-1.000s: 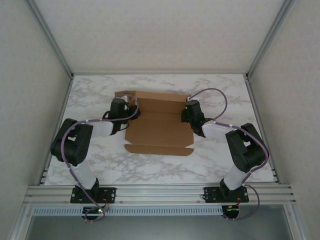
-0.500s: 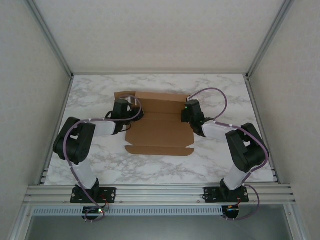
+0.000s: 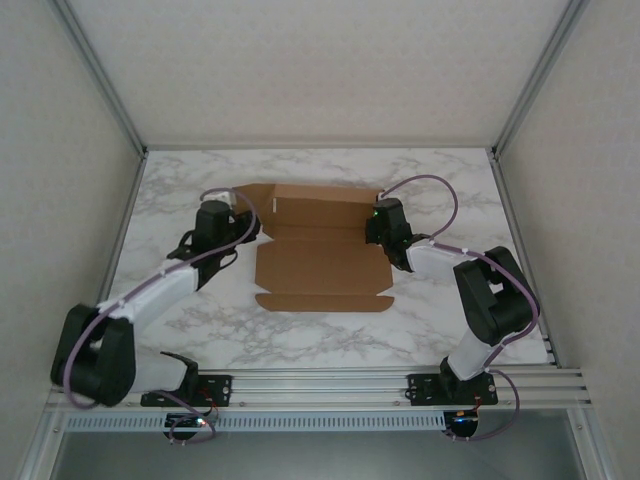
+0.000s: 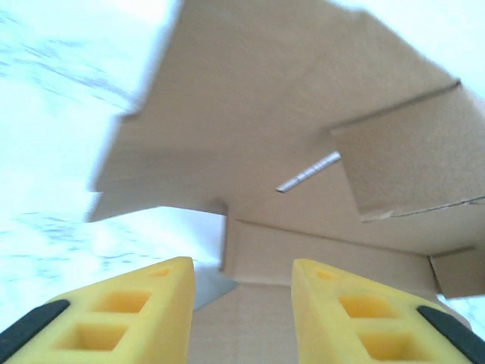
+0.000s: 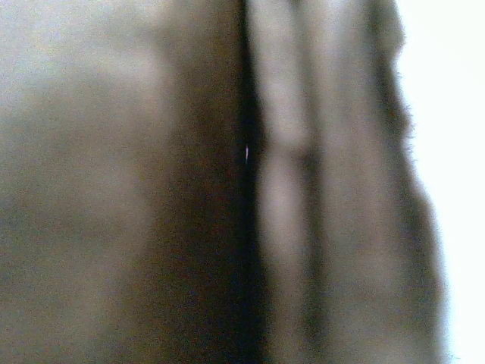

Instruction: Fold the paper box

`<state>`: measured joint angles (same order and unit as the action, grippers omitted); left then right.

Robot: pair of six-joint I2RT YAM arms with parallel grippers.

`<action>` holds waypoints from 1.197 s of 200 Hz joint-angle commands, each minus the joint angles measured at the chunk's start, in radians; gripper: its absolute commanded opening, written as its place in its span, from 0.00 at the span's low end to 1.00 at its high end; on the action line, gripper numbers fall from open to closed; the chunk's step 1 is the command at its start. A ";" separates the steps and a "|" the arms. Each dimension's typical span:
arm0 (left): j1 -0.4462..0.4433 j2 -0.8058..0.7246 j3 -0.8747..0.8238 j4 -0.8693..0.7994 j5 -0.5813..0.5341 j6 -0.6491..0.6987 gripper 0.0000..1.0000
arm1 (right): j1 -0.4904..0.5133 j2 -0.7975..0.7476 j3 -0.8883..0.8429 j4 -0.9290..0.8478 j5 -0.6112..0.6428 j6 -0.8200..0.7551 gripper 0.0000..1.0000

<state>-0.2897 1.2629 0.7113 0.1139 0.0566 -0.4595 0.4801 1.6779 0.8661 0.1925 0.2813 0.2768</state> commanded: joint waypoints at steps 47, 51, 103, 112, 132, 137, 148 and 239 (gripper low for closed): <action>0.111 -0.099 -0.027 0.072 -0.048 0.323 0.68 | -0.012 0.014 -0.024 -0.146 -0.057 -0.009 0.00; 0.119 -0.089 -0.024 0.081 -0.031 0.330 0.68 | -0.011 0.013 -0.025 -0.145 -0.057 -0.008 0.00; 0.245 -0.014 -0.088 0.428 0.374 0.352 0.76 | -0.011 0.018 -0.031 -0.130 -0.078 -0.002 0.00; 0.253 0.005 -0.094 0.471 0.421 0.378 0.74 | -0.011 0.018 -0.032 -0.125 -0.082 -0.001 0.00; 0.265 0.055 -0.089 0.516 0.455 0.413 0.73 | -0.011 0.020 -0.035 -0.120 -0.090 0.001 0.01; 0.269 0.069 -0.083 0.520 0.467 0.421 0.72 | -0.011 0.022 -0.033 -0.119 -0.092 0.001 0.01; 0.278 0.104 -0.059 0.500 0.502 0.436 0.71 | -0.011 0.021 -0.034 -0.117 -0.094 0.002 0.01; 0.307 0.332 0.098 0.389 0.648 0.491 0.53 | -0.011 0.023 -0.040 -0.107 -0.109 -0.002 0.01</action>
<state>0.0093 1.5581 0.7341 0.5209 0.6239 0.0051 0.4679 1.6752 0.8658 0.1967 0.2329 0.2733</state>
